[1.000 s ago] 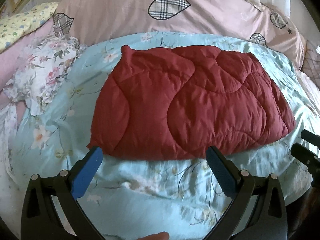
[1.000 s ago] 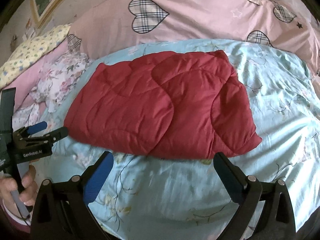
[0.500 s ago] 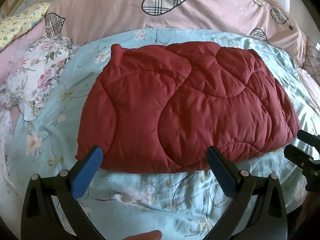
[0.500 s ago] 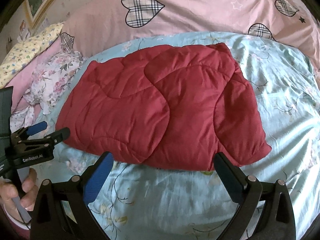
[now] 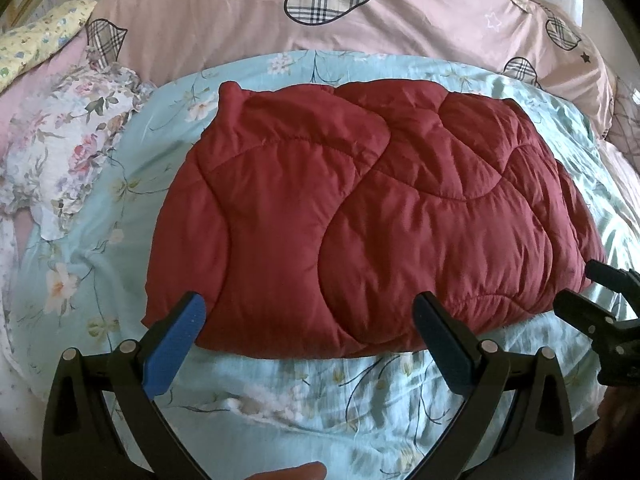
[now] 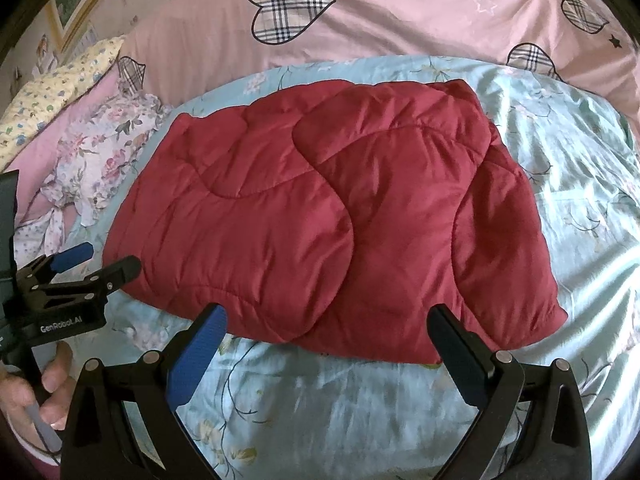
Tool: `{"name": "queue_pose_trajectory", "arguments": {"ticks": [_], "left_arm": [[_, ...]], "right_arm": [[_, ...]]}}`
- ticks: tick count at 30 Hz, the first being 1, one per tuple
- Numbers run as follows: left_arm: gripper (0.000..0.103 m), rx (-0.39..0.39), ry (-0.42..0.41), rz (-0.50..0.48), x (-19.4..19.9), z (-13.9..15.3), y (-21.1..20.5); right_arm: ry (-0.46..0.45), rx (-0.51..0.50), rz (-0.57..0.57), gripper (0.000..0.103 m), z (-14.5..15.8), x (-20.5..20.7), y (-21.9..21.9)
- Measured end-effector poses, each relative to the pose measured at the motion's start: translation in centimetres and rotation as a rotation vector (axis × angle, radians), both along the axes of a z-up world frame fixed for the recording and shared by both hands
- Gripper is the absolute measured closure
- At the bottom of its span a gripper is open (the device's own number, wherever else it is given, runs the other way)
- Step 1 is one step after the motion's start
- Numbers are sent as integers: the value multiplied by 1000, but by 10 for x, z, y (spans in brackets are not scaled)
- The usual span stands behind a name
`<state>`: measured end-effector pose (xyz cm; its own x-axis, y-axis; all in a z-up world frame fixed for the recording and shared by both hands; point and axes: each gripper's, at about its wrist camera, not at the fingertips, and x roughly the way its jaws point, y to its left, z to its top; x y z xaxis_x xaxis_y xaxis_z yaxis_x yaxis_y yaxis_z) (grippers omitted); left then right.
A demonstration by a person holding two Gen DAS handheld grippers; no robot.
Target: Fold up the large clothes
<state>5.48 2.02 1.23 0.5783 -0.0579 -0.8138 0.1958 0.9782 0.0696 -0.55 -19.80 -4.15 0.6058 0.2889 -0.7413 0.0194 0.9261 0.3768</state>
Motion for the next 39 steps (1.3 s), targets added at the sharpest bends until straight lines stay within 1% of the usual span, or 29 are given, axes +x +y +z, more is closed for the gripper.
{"name": "queue_pose_trajectory", "arguments": {"ticks": [39], "left_arm": [[0,-1,-1,7,2,0,1]], "right_arm": [[-7,4,1,2,4,3,2]]}}
